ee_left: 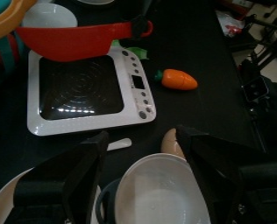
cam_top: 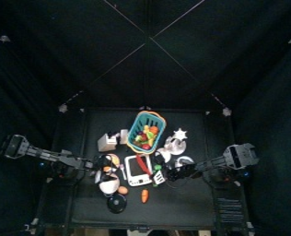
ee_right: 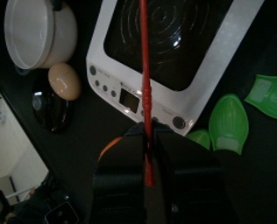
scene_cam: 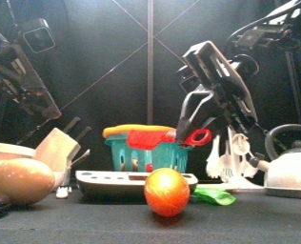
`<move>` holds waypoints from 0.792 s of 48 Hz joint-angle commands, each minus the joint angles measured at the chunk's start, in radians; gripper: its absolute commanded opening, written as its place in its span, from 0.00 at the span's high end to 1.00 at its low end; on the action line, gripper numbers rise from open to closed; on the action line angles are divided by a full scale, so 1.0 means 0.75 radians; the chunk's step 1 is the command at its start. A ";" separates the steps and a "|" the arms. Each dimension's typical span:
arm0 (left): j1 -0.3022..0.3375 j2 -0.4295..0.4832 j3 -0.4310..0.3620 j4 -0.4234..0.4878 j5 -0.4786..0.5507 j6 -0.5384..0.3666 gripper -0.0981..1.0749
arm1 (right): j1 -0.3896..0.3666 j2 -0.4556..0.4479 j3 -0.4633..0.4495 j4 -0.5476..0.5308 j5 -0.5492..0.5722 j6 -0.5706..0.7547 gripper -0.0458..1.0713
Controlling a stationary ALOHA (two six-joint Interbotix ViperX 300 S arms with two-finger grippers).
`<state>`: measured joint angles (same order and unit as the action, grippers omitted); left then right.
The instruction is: Grab knife with other hand
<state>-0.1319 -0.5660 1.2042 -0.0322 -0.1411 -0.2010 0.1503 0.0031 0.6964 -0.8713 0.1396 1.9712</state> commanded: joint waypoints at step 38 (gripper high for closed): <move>0.018 0.252 -0.157 0.121 -0.397 0.004 0.09 | 0.162 -0.086 -0.106 -0.346 -0.053 -0.008 0.67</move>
<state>-0.1212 -0.4019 1.1259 0.0583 -0.4126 -0.1994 0.2746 -0.0199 0.6335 -1.1060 0.1150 1.9666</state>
